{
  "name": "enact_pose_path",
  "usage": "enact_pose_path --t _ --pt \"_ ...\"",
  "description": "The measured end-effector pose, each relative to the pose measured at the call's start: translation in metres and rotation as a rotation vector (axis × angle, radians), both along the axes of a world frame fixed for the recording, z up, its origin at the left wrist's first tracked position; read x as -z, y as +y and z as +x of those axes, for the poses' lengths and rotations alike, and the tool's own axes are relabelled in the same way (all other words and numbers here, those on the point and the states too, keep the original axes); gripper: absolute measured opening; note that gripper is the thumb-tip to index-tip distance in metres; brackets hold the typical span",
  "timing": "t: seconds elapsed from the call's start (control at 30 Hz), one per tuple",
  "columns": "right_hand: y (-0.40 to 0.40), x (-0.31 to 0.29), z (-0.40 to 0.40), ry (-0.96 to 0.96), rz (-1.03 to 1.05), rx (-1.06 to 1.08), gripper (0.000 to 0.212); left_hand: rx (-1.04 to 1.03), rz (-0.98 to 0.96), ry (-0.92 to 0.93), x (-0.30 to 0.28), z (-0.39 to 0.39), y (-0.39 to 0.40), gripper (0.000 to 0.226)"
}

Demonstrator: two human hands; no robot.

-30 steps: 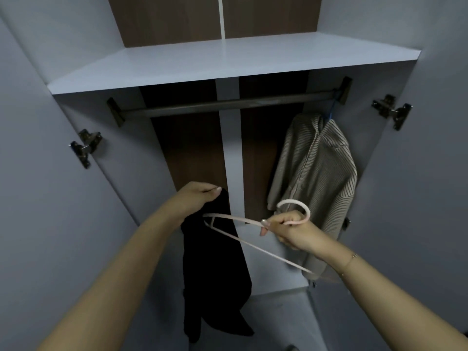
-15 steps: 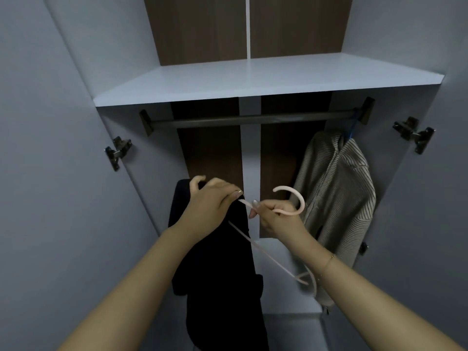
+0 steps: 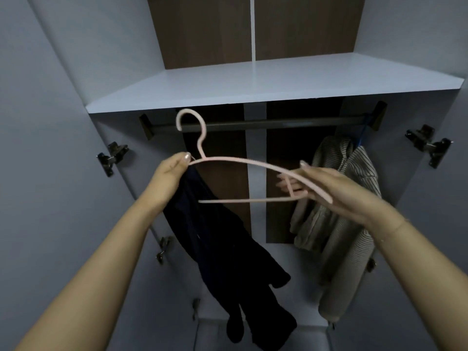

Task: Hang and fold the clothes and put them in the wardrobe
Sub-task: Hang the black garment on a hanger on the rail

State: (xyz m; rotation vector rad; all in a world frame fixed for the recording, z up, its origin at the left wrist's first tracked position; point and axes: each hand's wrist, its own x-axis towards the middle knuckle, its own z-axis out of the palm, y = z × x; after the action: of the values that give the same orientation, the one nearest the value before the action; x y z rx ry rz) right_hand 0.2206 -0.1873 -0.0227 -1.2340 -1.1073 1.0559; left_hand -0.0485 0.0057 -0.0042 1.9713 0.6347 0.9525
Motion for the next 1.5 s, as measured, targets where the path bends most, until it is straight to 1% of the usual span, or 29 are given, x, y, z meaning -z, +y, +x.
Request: enact_pose_path --t 0.03,0.07,0.13,0.17,0.27,0.33,0.4,0.5,0.53,0.57,0.6,0.63,0.67,0.7,0.73,0.77,0.8,0.83,0.9,0.93,1.0,1.03,1.07,1.13,1.2,1.23,1.33,1.4,1.5 --pt "-0.006 0.009 0.015 0.086 -0.036 0.028 0.050 -0.018 -0.040 -0.045 -0.004 -0.002 0.005 0.034" --pt "-0.010 0.020 0.026 0.083 -0.097 0.065 0.051 -0.024 -0.080 -0.074 -0.007 -0.001 0.008 0.034" --pt "-0.009 0.050 0.034 -0.093 -0.253 0.103 0.036 -0.006 -0.162 -0.111 -0.010 0.004 0.010 0.034" --pt "-0.005 0.065 0.031 -0.141 -0.301 0.063 0.030 0.012 -0.200 -0.136 -0.011 0.006 0.010 0.035" --pt "0.028 0.102 0.003 -0.130 -0.360 -0.029 0.030 0.046 -0.305 -0.220 -0.011 0.012 0.006 0.035" --pt "0.059 0.119 -0.018 -0.197 -0.339 -0.034 0.033 0.040 -0.341 -0.226 -0.011 0.011 0.004 0.032" --pt "0.085 0.128 -0.033 -0.212 -0.348 -0.104 0.047 0.046 -0.346 -0.196 -0.011 0.006 0.003 0.031" --pt "0.118 0.136 -0.055 -0.234 -0.517 -0.339 0.090 0.019 -0.376 -0.194 -0.012 -0.009 0.004 0.033" --pt "0.121 0.145 -0.064 -0.272 -0.573 -0.441 0.099 -0.001 -0.389 -0.200 -0.013 -0.014 0.004 0.035" --pt "0.119 0.155 -0.075 -0.353 -0.611 -0.509 0.102 -0.022 -0.399 -0.207 -0.014 -0.020 0.004 0.038" --pt "0.117 0.168 -0.083 -0.442 -0.623 -0.538 0.095 -0.041 -0.405 -0.212 -0.014 -0.026 0.005 0.040" --pt "0.115 0.183 -0.093 -0.509 -0.594 -0.498 0.071 -0.060 -0.408 -0.213 -0.014 -0.032 0.005 0.040" --pt "0.113 0.193 -0.102 -0.514 -0.515 -0.399 0.032 -0.077 -0.407 -0.205 -0.013 -0.038 0.005 0.038" --pt "0.110 0.198 -0.106 -0.445 -0.429 -0.267 0.014 -0.092 -0.401 -0.187 -0.012 -0.044 0.005 0.036" --pt "0.109 0.201 -0.106 -0.379 -0.371 -0.115 0.027 -0.103 -0.394 -0.160 -0.011 -0.050 0.005 0.035" --pt "0.108 0.200 -0.101 -0.293 -0.338 -0.015 0.029 -0.112 -0.387 -0.130 -0.009 -0.056 0.004 0.035" --pt "0.108 0.195 -0.094 -0.255 -0.301 0.037 0.026 -0.117 -0.382 -0.102 -0.007 -0.061 0.004 0.036" --pt "0.108 0.188 -0.089 -0.284 -0.287 0.027 0.021 -0.122 -0.382 -0.078 -0.005 -0.065 0.002 0.038" --pt "0.111 0.186 -0.087 -0.361 -0.308 -0.126 0.008 -0.122 -0.395 -0.060 -0.003 -0.068 -0.001 0.041" --pt "0.111 0.188 -0.095 -0.338 -0.341 -0.211 0.010 -0.120 -0.402 -0.065 -0.003 -0.068 -0.003 0.041" --pt "0.112 0.195 -0.123 -0.263 -0.342 -0.336 0.050 -0.113 -0.404 -0.070 -0.003 -0.066 -0.007 0.041" --pt "0.113 0.200 -0.140 -0.234 -0.335 -0.370 0.063 -0.110 -0.404 -0.066 -0.003 -0.066 -0.008 0.040" --pt "0.116 0.206 -0.154 -0.226 -0.322 -0.385 0.067 -0.111 -0.404 -0.064 -0.003 -0.067 -0.009 0.040" --pt "0.121 0.216 -0.171 -0.297 -0.292 -0.341 0.051 -0.110 -0.411 -0.072 -0.004 -0.072 -0.010 0.037" --pt "0.126 0.223 -0.174 -0.402 -0.285 -0.226 0.032 -0.111 -0.413 -0.065 -0.006 -0.082 -0.010 0.033" --pt "0.127 0.224 -0.172 -0.406 -0.272 -0.186 0.029 -0.116 -0.410 -0.060 -0.005 -0.087 -0.010 0.031" --pt "0.124 0.211 -0.152 -0.290 -0.265 -0.162 0.028 -0.198 -0.397 -0.039 0.001 -0.106 -0.007 0.034" --pt "0.124 0.194 -0.128 -0.191 -0.306 -0.118 0.032 -0.279 -0.330 0.069 0.007 -0.114 -0.004 0.036" --pt "0.126 0.161 -0.081 -0.204 -0.348 -0.052 0.036 -0.331 -0.148 0.267 0.024 -0.114 -0.004 0.035"
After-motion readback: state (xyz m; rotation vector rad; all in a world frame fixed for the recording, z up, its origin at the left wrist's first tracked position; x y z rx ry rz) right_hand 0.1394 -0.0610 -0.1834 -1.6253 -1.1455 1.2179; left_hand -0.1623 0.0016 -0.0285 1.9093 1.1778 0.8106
